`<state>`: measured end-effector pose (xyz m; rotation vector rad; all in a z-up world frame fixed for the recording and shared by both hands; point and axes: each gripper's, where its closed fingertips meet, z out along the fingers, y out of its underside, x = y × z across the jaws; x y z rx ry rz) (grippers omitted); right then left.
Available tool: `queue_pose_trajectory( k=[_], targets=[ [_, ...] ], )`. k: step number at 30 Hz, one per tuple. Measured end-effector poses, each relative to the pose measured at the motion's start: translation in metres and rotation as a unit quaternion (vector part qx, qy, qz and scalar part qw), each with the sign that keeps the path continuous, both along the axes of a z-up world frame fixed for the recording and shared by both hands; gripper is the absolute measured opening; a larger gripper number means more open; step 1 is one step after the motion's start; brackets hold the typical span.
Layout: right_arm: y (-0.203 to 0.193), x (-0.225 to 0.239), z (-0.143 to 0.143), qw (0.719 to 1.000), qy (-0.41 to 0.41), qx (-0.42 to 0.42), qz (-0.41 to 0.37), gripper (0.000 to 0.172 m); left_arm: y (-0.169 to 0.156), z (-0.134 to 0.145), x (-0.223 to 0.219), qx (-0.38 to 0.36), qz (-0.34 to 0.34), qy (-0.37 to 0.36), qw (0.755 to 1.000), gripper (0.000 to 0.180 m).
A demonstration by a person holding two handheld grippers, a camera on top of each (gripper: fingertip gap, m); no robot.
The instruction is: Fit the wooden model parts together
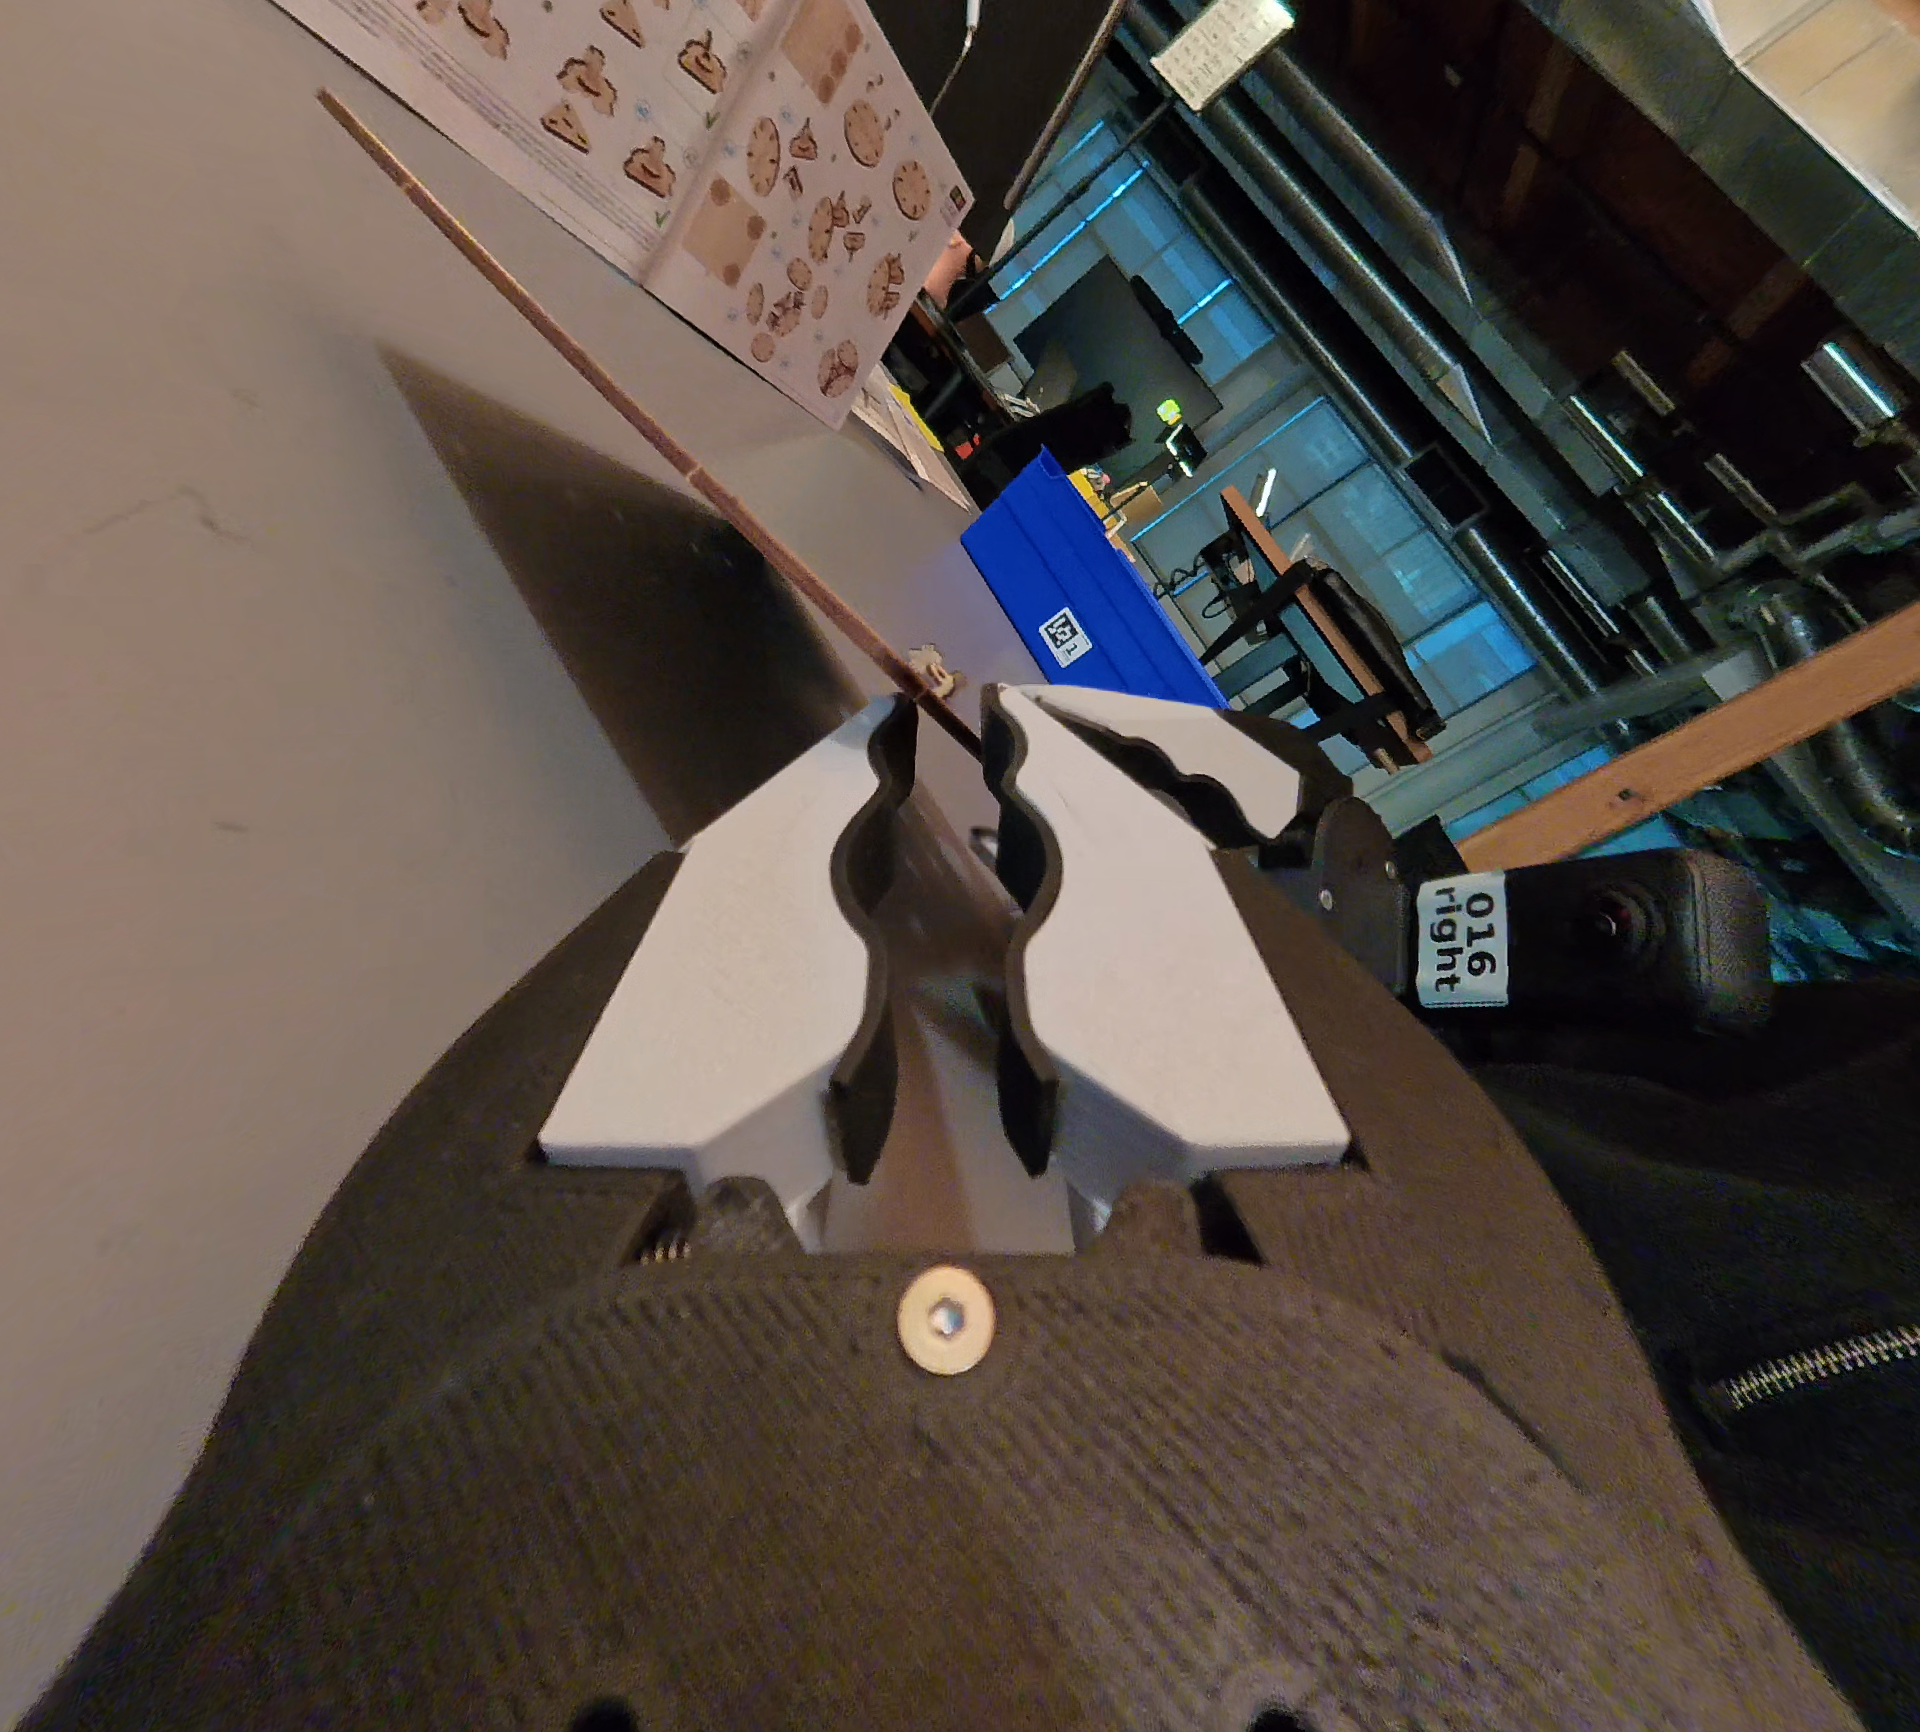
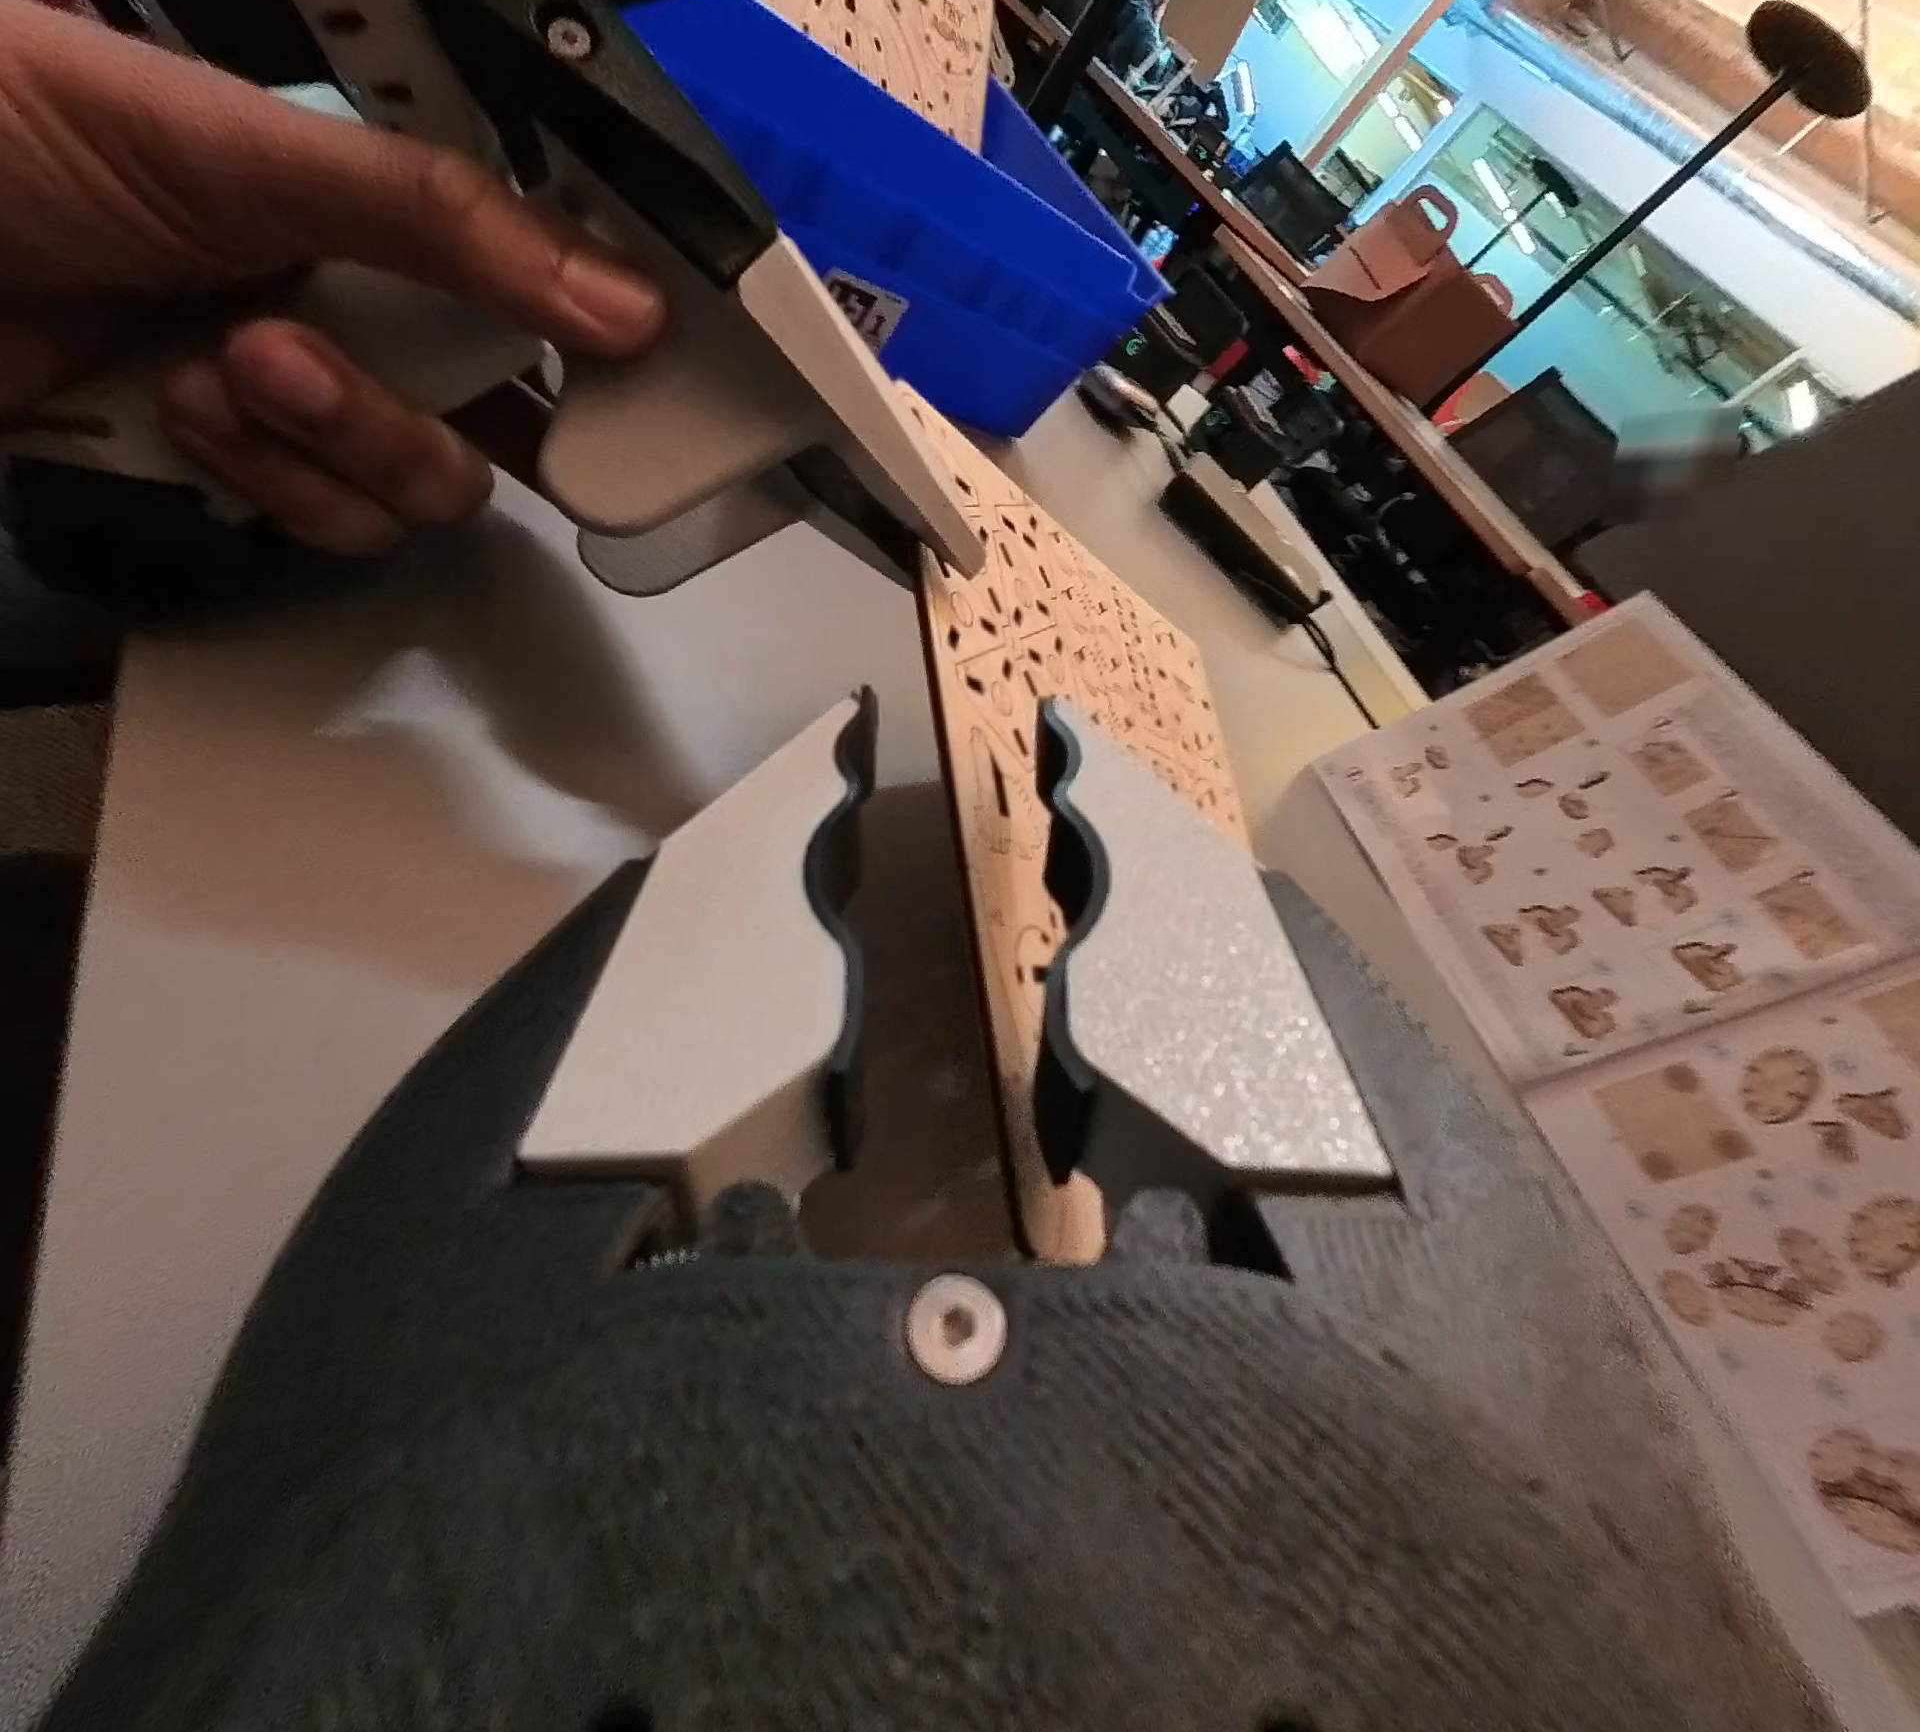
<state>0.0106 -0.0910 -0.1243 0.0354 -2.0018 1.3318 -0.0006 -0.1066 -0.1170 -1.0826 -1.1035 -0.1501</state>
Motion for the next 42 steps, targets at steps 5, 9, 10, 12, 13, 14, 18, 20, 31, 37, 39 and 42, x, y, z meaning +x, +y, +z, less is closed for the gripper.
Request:
queue_pose_trajectory(
  k=[5, 9, 10, 12, 13, 14, 18, 20, 31, 37, 39, 42],
  targets=[
    [0.004, -0.002, 0.003, 0.998, 0.058, 0.027, -0.019, 0.008, 0.006, 0.002, 0.004, 0.008, -0.023, 0.003, 1.000, 0.011],
    [0.005, 0.002, 0.005, 0.992, 0.116, 0.045, -0.021, 0.003, 0.006, 0.005, 0.006, 0.040, -0.038, -0.005, 0.998, 0.011],
    [0.005, 0.002, 0.005, 0.990, 0.131, 0.049, -0.022, 0.002, 0.006, 0.005, 0.006, 0.042, -0.040, -0.007, 0.998, 0.011],
    [0.006, 0.003, 0.005, 0.988, 0.146, 0.051, -0.021, 0.002, 0.005, 0.005, 0.006, 0.047, -0.039, -0.010, 0.998, 0.013],
    [0.007, 0.003, 0.005, 0.988, 0.146, 0.049, -0.019, 0.002, 0.005, 0.006, 0.006, 0.050, -0.040, -0.011, 0.998, 0.014],
    [0.007, 0.003, 0.004, 0.988, 0.144, 0.048, -0.018, 0.002, 0.005, 0.006, 0.007, 0.053, -0.043, -0.013, 0.998, 0.015],
    [0.008, 0.002, 0.002, 0.991, 0.128, 0.045, -0.016, 0.003, 0.006, 0.002, 0.005, 0.042, -0.039, -0.019, 0.998, 0.010],
    [0.008, 0.000, -0.001, 0.992, 0.118, 0.045, -0.017, 0.003, 0.007, 0.000, 0.004, 0.030, -0.032, -0.020, 0.999, 0.010],
    [0.000, 0.000, -0.008, 0.992, 0.105, 0.064, -0.015, 0.016, 0.023, -0.011, 0.005, -0.030, -0.031, -0.029, 0.999, 0.008],
    [0.004, -0.005, -0.013, 0.984, 0.133, 0.106, -0.043, 0.006, 0.026, -0.014, 0.005, -0.039, -0.031, -0.036, 0.998, 0.007],
    [0.004, -0.006, -0.018, 0.981, 0.138, 0.127, -0.049, 0.007, 0.027, -0.017, 0.004, -0.049, -0.029, -0.042, 0.997, 0.005],
    [0.004, -0.008, -0.023, 0.977, 0.140, 0.148, -0.061, 0.007, 0.027, -0.021, 0.004, -0.063, -0.024, -0.048, 0.997, 0.005]
  ],
)
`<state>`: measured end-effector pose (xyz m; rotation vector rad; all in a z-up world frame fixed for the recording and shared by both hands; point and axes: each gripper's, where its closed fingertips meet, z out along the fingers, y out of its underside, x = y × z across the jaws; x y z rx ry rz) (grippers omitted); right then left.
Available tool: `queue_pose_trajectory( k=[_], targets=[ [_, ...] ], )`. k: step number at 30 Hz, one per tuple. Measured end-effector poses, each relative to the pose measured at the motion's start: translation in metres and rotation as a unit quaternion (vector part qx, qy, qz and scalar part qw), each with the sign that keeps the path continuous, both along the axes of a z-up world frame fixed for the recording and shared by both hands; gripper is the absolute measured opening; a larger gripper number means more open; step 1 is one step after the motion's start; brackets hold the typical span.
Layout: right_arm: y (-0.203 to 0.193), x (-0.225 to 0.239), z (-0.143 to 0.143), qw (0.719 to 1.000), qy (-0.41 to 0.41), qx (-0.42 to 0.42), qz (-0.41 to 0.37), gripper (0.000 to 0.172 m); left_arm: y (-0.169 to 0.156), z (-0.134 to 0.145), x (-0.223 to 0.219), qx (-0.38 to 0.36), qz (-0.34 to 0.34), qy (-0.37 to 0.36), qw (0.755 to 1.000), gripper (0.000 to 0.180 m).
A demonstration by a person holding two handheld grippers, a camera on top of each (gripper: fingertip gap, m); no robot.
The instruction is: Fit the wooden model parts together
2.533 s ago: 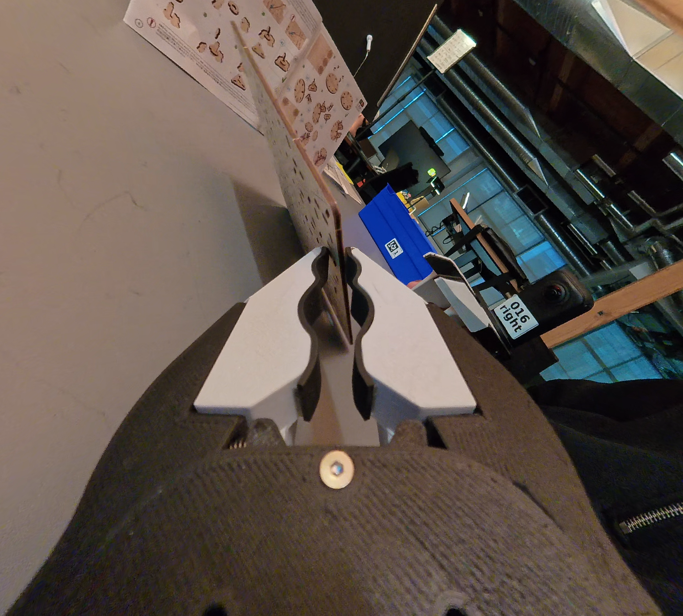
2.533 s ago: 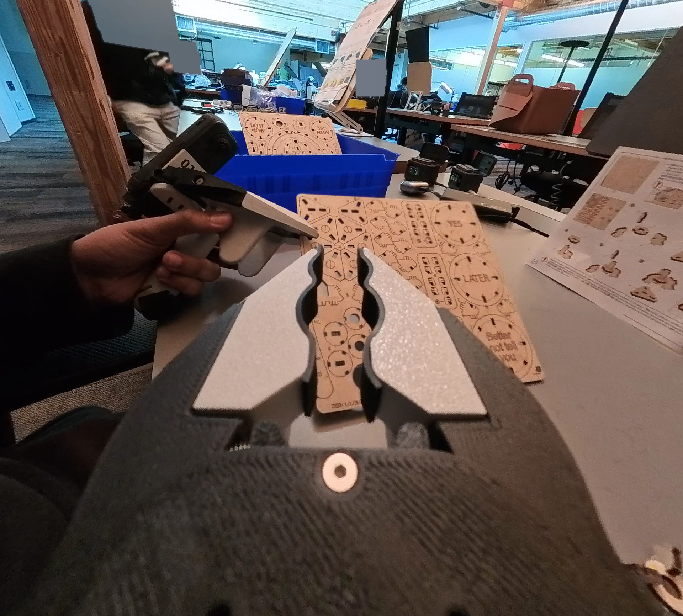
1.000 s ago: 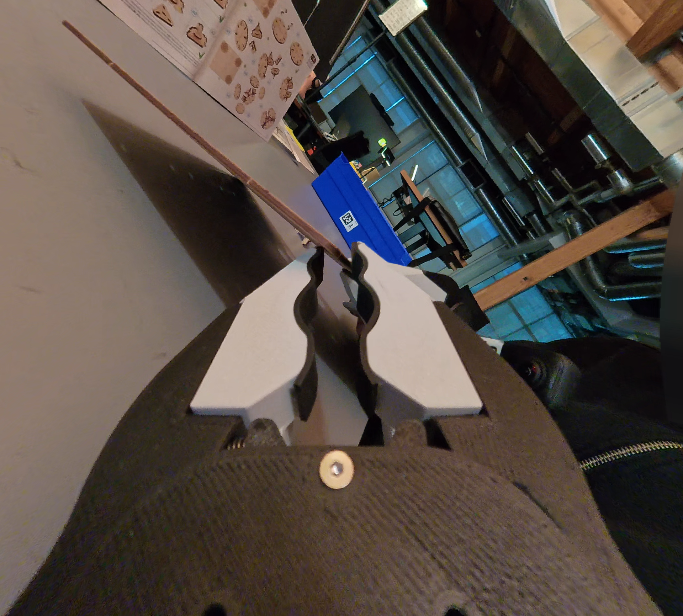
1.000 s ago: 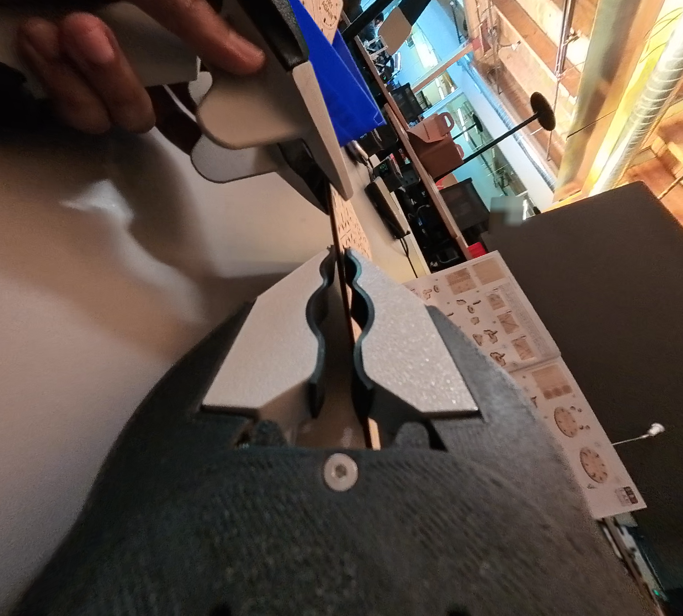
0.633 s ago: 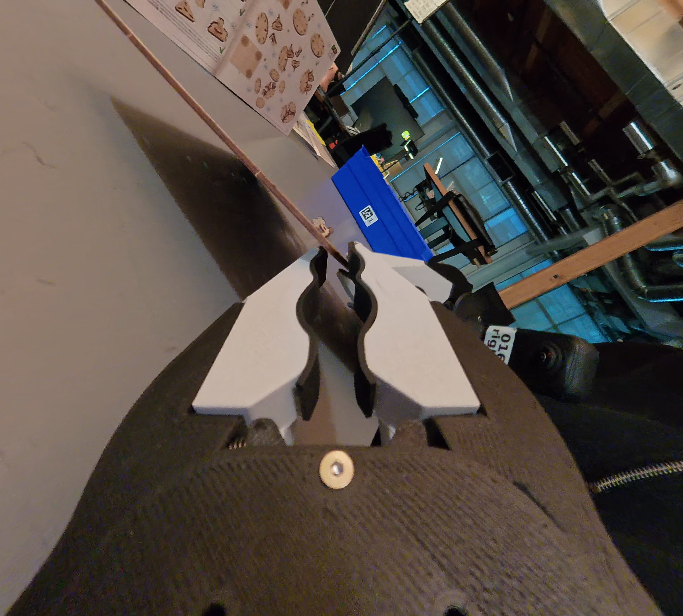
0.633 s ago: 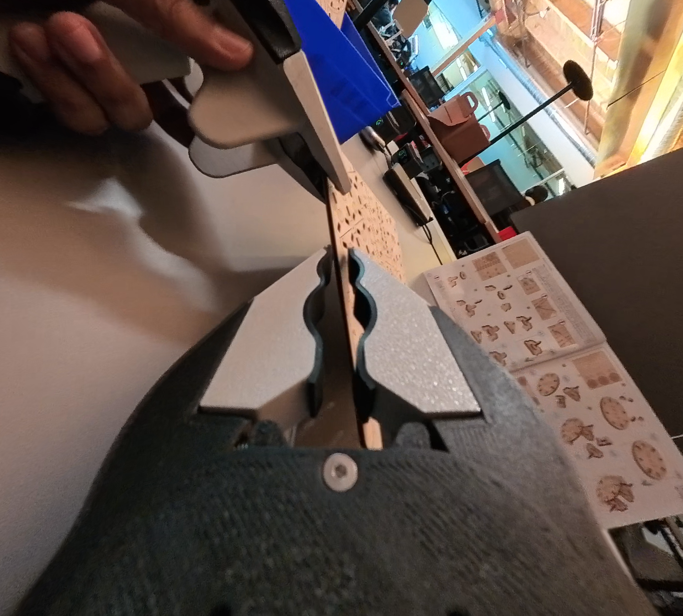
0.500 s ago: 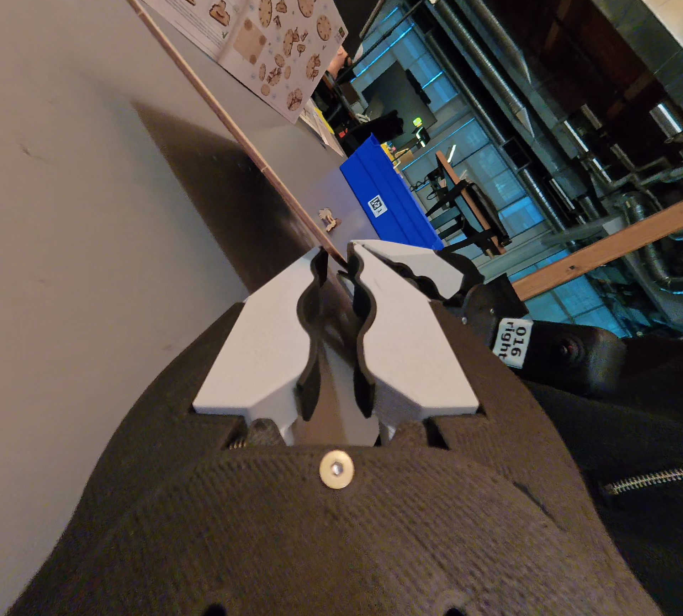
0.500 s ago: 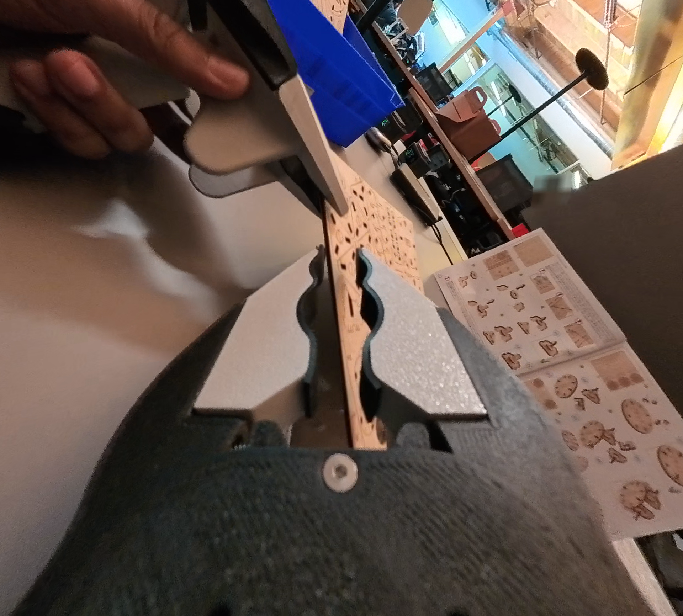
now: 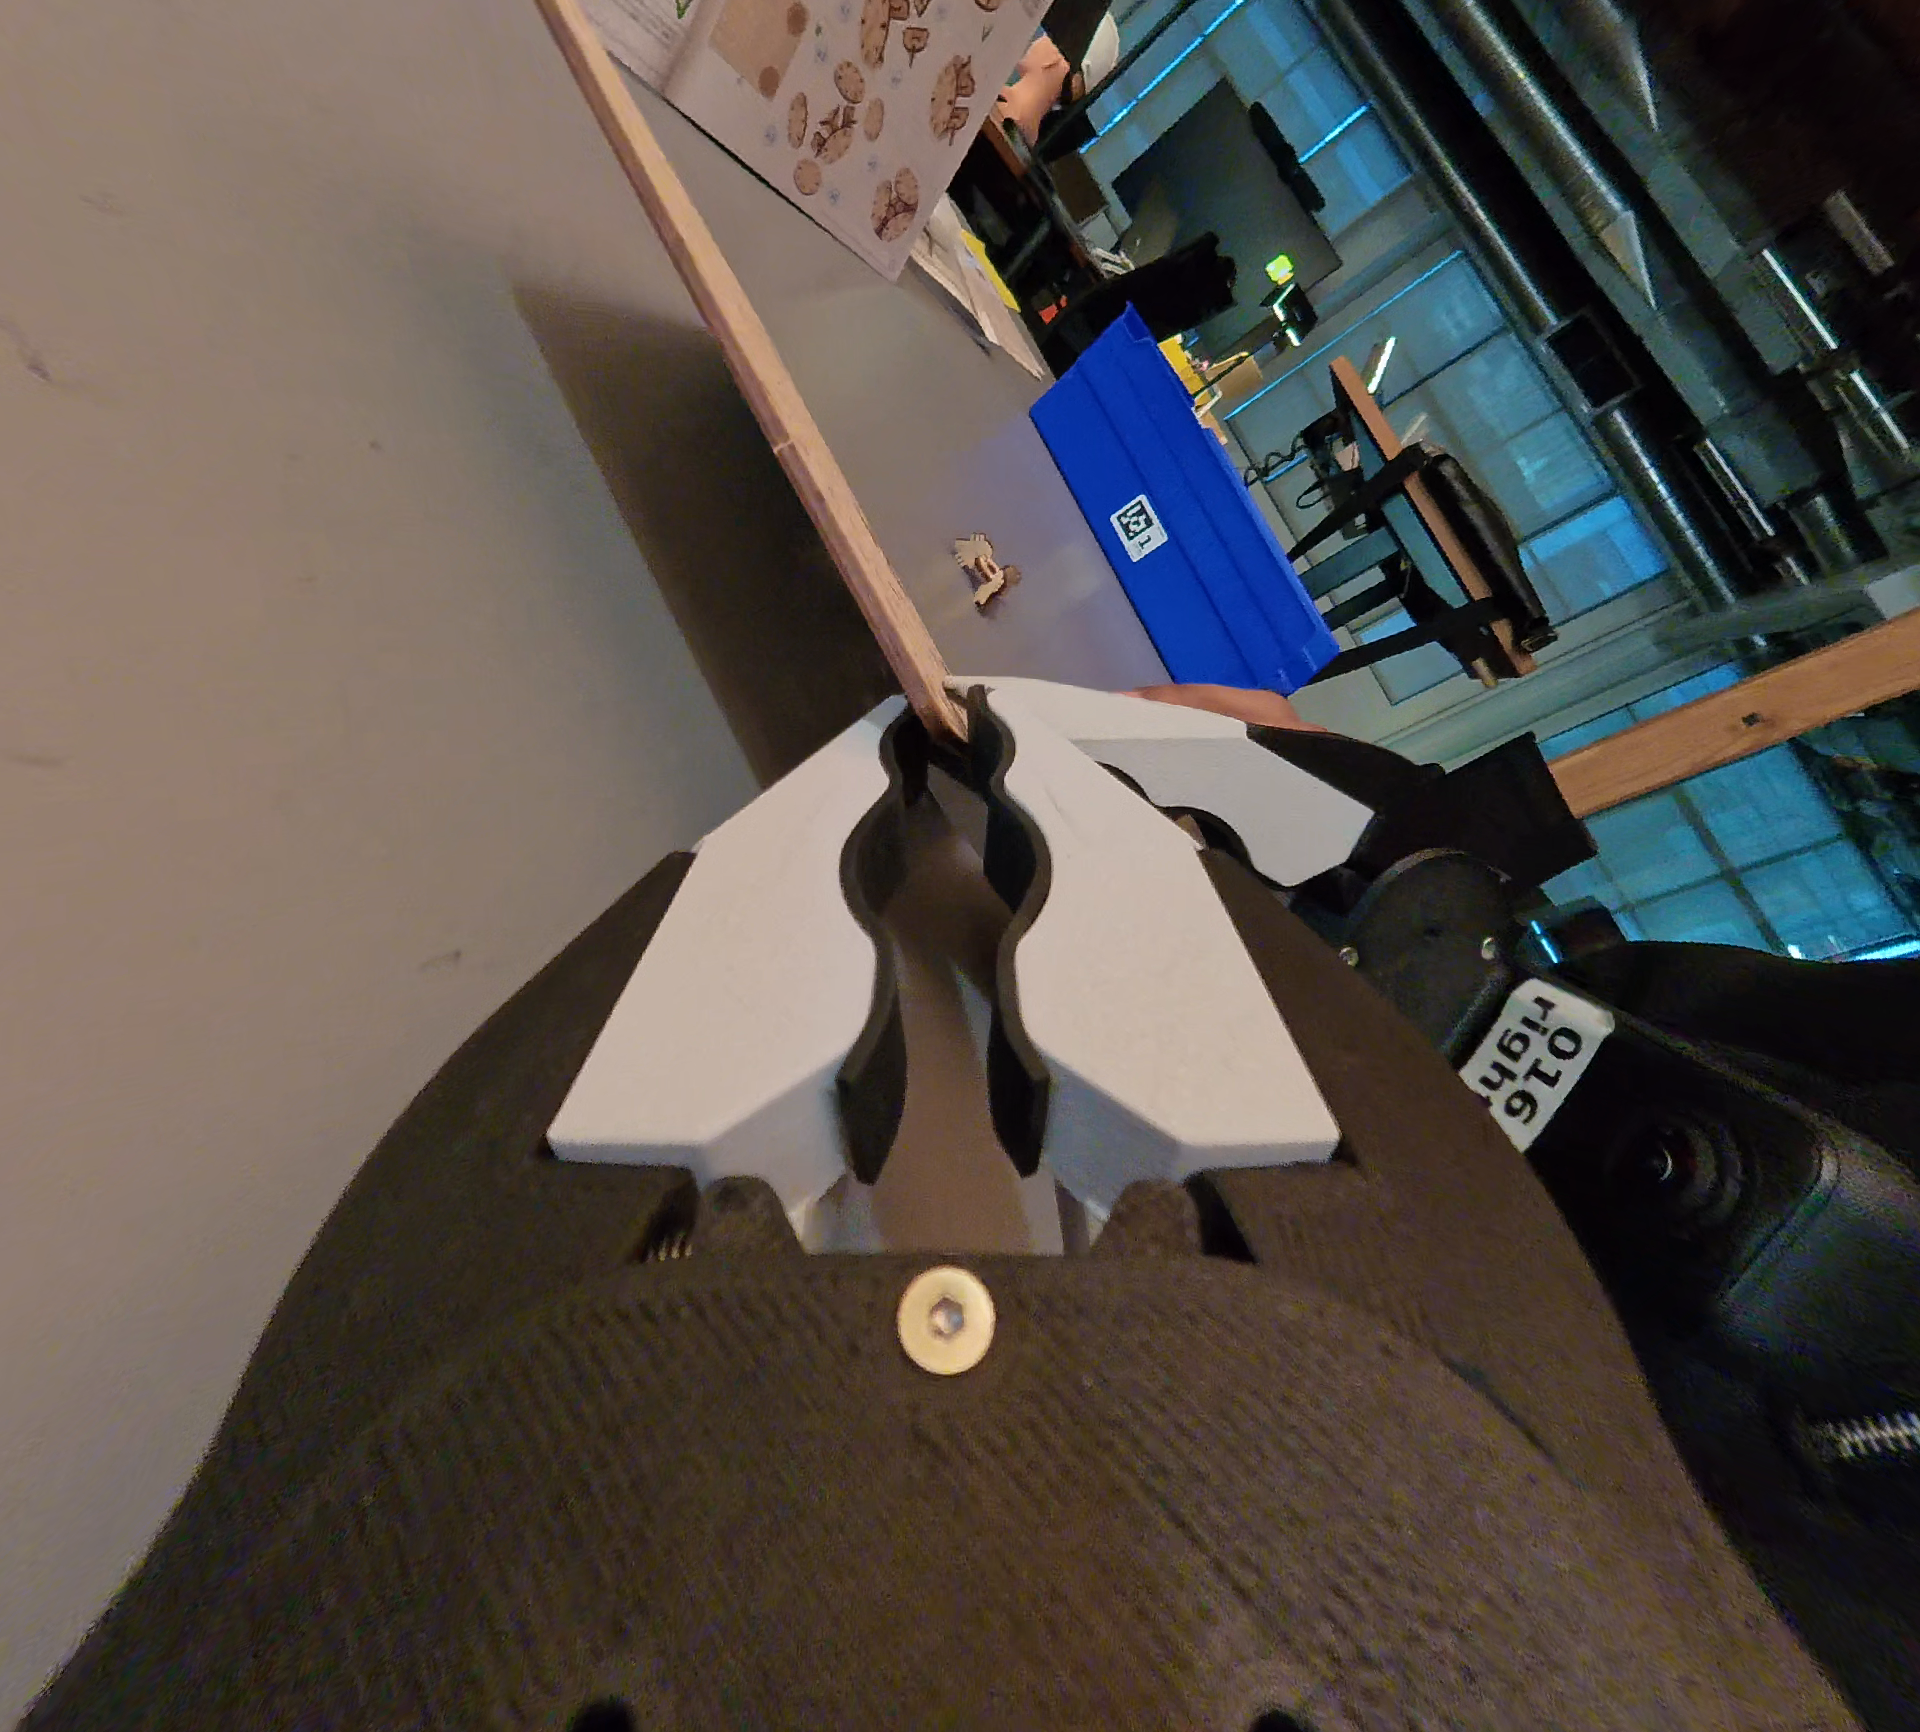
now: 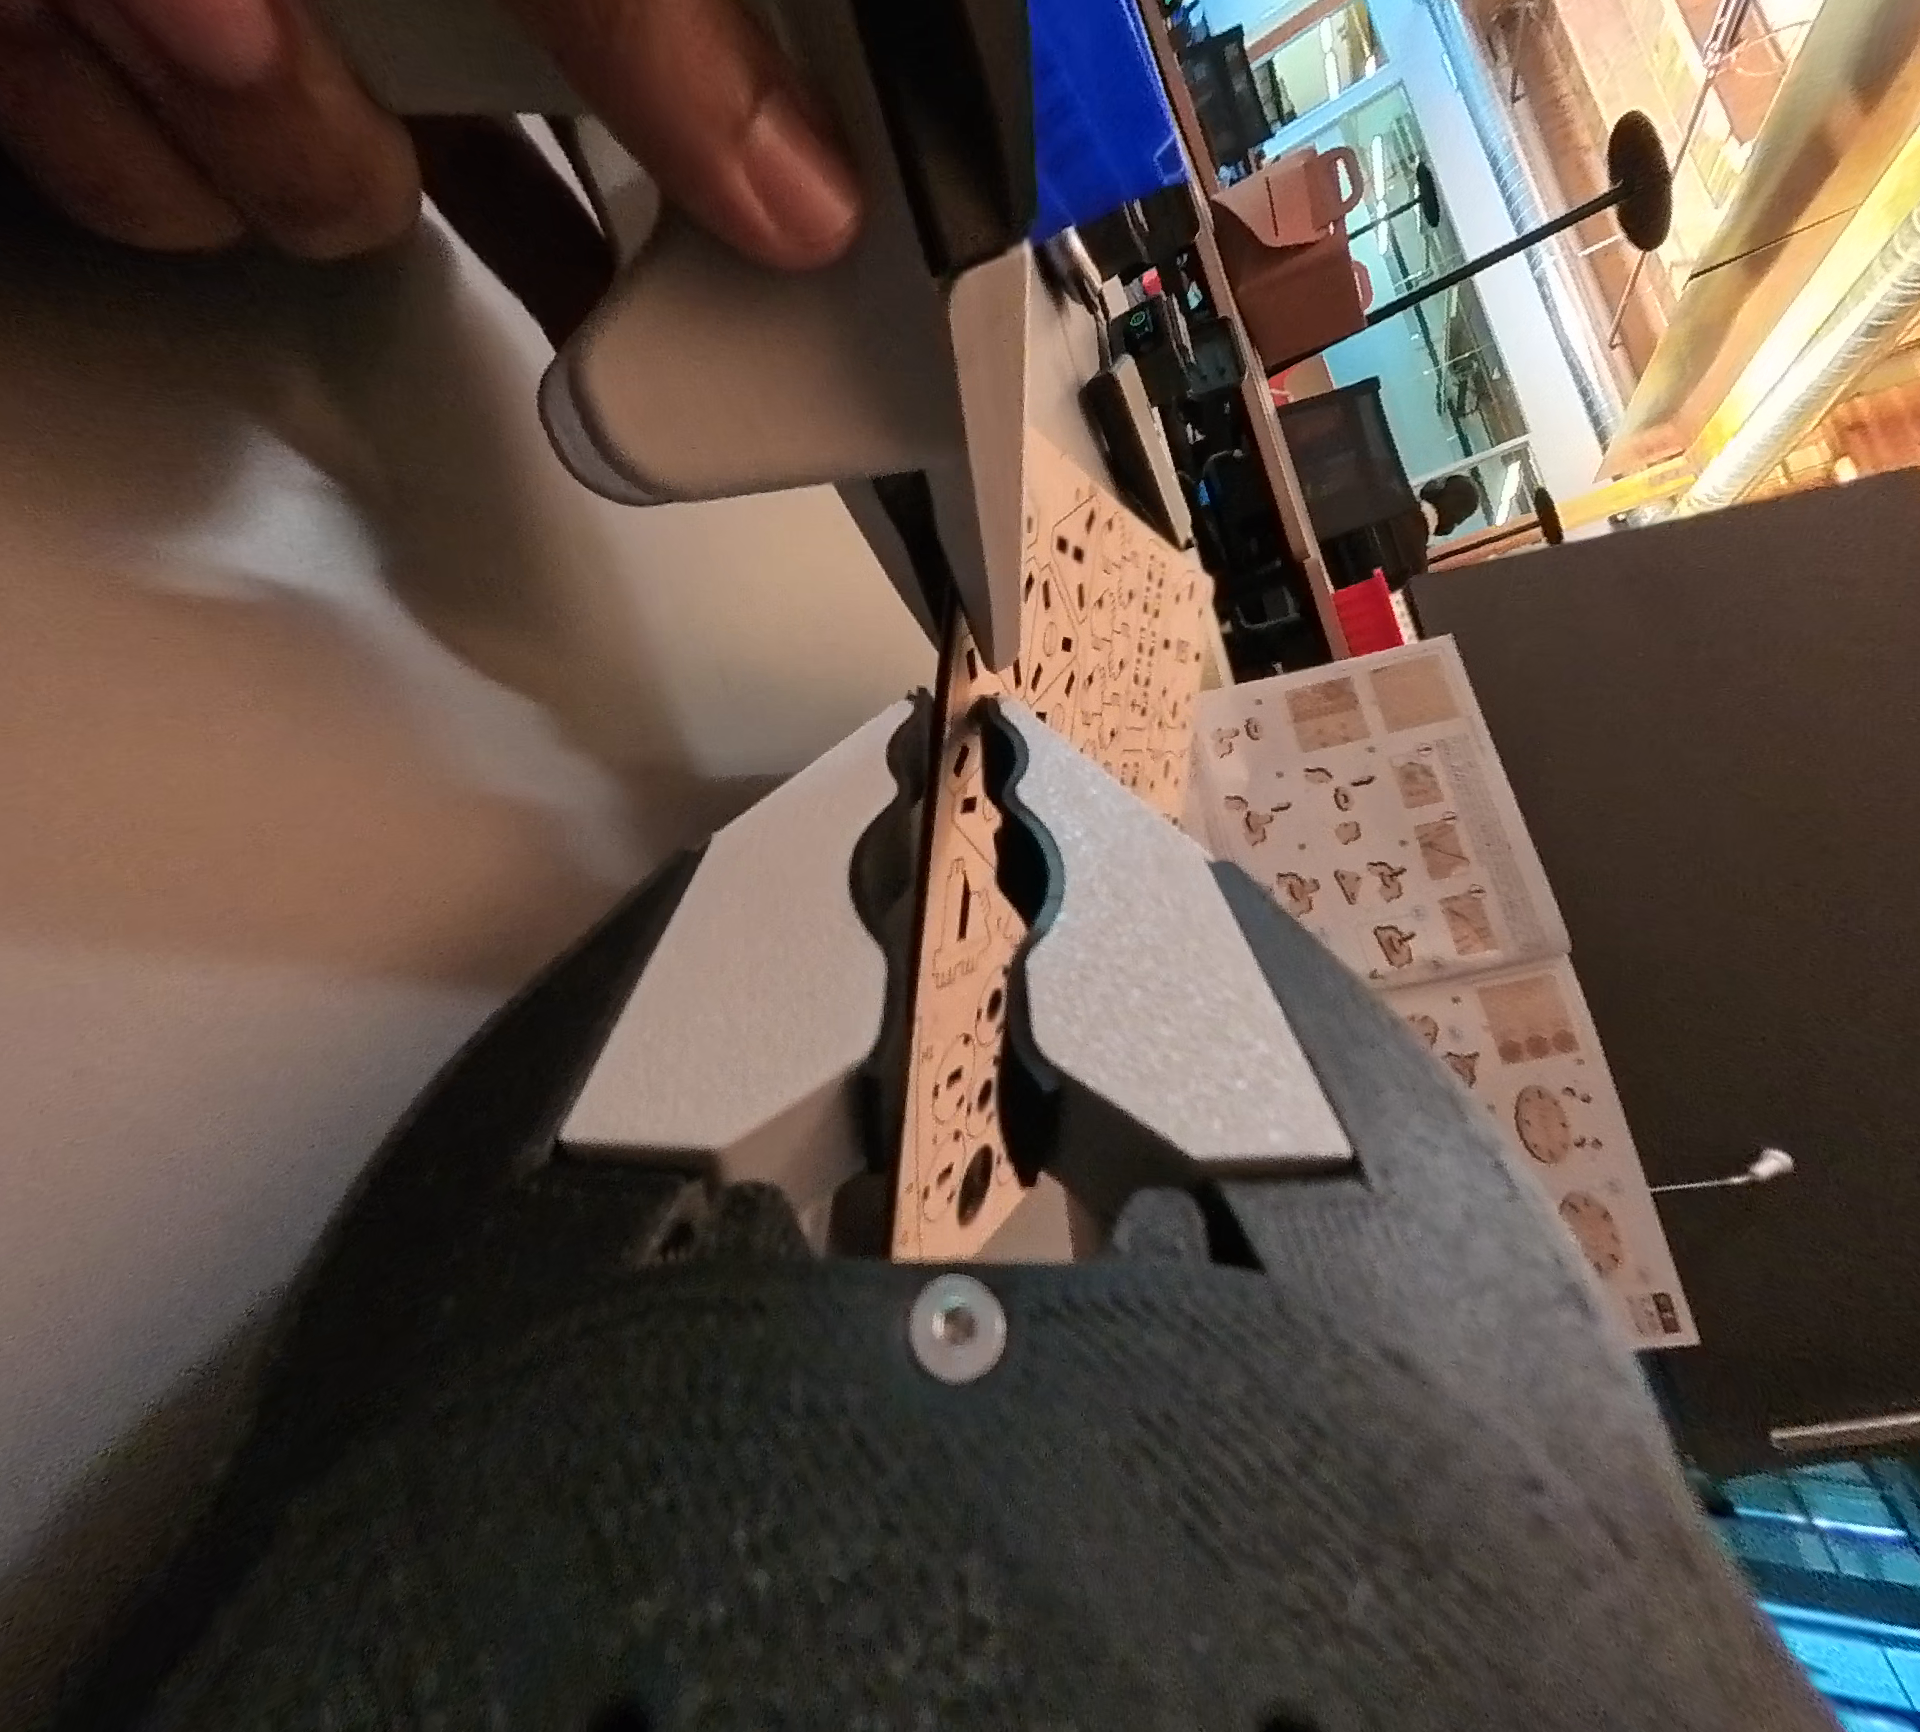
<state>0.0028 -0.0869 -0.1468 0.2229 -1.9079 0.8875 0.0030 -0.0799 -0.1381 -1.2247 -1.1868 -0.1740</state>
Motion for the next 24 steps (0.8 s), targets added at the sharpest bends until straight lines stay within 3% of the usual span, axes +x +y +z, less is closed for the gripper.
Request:
queue_pose_trajectory(
  k=[9, 12, 20, 24],
  targets=[
    [0.003, -0.005, -0.021, 0.993, -0.117, 0.013, -0.017, 0.002, 0.005, -0.016, 0.000, -0.056, -0.003, -0.026, 0.998, 0.005],
    [0.004, -0.006, -0.019, 0.990, -0.142, -0.005, -0.015, 0.001, 0.007, -0.013, 0.001, -0.024, -0.016, -0.036, 0.999, 0.005],
    [0.002, -0.004, -0.011, 0.999, -0.039, 0.004, -0.003, 0.003, 0.001, -0.007, -0.003, 0.003, 0.000, -0.033, 0.999, 0.005],
    [0.002, -0.004, -0.009, 1.000, -0.022, 0.000, 0.002, 0.006, -0.001, -0.004, -0.002, 0.015, 0.002, -0.028, 0.999, 0.030]
  ],
)
